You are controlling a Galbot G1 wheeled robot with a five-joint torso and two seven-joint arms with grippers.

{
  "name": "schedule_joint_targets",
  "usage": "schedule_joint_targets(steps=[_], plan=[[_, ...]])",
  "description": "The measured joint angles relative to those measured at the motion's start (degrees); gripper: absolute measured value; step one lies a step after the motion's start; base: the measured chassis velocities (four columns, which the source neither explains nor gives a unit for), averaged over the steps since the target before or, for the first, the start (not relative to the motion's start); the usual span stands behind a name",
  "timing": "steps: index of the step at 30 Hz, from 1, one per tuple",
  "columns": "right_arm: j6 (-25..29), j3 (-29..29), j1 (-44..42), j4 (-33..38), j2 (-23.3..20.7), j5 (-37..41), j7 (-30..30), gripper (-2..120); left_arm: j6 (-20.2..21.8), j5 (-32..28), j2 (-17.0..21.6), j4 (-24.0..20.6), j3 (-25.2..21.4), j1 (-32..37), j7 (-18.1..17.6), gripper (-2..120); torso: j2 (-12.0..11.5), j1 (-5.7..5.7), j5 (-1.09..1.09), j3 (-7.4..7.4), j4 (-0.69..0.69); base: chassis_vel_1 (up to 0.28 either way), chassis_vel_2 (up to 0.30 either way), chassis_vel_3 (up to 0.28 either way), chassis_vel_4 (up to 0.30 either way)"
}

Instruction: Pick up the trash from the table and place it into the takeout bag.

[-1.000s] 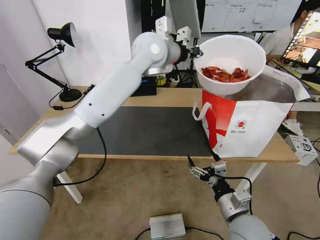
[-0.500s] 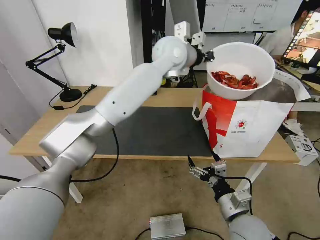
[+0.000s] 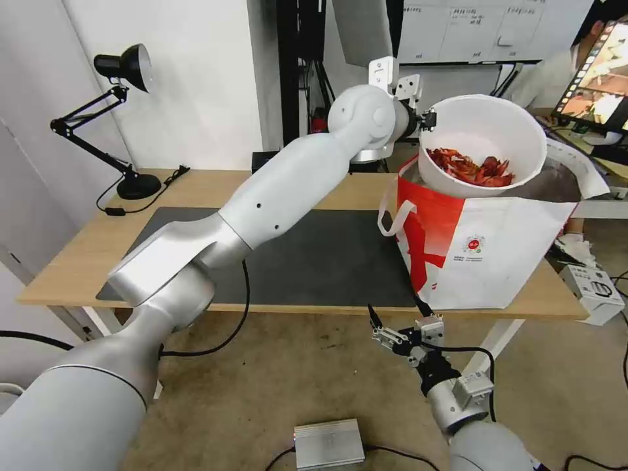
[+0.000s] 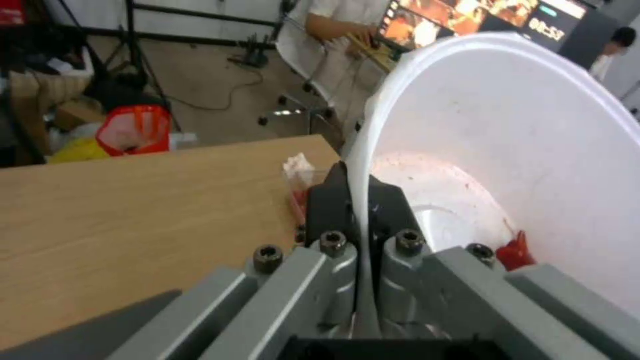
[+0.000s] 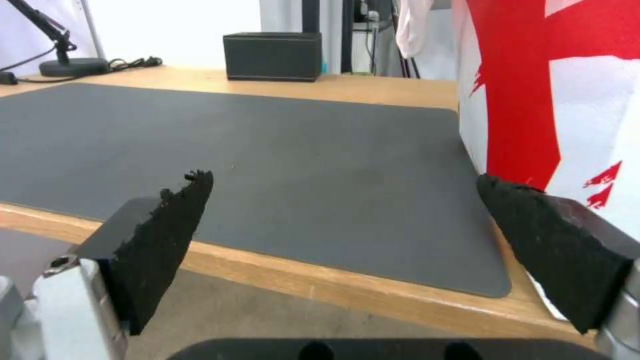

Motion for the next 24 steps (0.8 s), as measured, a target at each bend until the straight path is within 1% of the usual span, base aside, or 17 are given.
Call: schedule_joint_targets(steps=[6,9,10,12,16,22,24], plan=[[0.0,0.0,0.0,0.0,0.0,0.0,0.0,100,-1.7,1.5,0.2,0.3,0.6,0.2,0.8,0,0.0,0.0,0.0,0.0,0.0,0.0,0.0,0.0,0.0],[0.0,0.0,0.0,0.0,0.0,0.0,0.0,100,-3.2,3.0,0.8,-0.5,1.3,0.7,2.4,0,0.0,0.0,0.0,0.0,0.0,0.0,0.0,0.0,0.0],[0.0,0.0,0.0,0.0,0.0,0.0,0.0,100,-3.2,3.0,0.8,-0.5,1.3,0.7,2.4,0,0.0,0.0,0.0,0.0,0.0,0.0,0.0,0.0,0.0],[0.0,0.0,0.0,0.0,0.0,0.0,0.0,100,-4.7,3.8,1.3,-1.4,2.0,1.1,3.3,0,0.0,0.0,-0.01,0.0,0.0,0.0,0.0,0.0,0.0],[0.0,0.0,0.0,0.0,0.0,0.0,0.0,100,-5.5,4.5,2.0,-2.6,2.9,1.4,3.8,0,0.0,-0.01,-0.01,0.0,0.0,0.0,0.0,0.0,0.0],[0.0,0.0,0.0,0.0,0.0,0.0,0.0,100,-5.6,5.7,3.2,-3.7,3.7,1.7,4.5,0,0.0,-0.01,-0.01,0.0,0.0,0.0,0.0,0.0,0.0],[0.0,0.0,0.0,0.0,0.0,0.0,0.0,100,-5.7,6.0,3.6,-4.1,4.0,1.8,4.5,9,0.0,-0.01,-0.01,0.0,0.0,0.0,0.0,0.0,0.0]])
